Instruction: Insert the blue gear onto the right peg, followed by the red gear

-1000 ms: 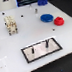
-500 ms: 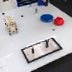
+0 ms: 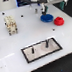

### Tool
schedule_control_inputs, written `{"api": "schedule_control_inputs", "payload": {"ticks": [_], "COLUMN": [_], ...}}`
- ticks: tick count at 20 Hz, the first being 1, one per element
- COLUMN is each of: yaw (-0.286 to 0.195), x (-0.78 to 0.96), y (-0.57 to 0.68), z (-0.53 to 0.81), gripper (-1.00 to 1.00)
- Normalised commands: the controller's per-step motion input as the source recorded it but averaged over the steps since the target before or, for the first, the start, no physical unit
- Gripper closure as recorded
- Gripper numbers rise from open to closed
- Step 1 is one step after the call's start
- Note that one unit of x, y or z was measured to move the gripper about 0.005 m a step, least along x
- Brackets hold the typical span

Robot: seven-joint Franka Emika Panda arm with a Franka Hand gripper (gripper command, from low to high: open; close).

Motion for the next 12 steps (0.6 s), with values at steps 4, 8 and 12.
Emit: {"api": "schedule_control_inputs", "payload": {"ticks": [4,8,12], "yaw": [0.0,0.0,0.0], "x": [-0.28,-0.05,-0.15], "y": [-0.19,-0.06,-0.02], "z": [-0.45,-0.13,0.05], "gripper": [-1.0,-1.0,1.0]}}
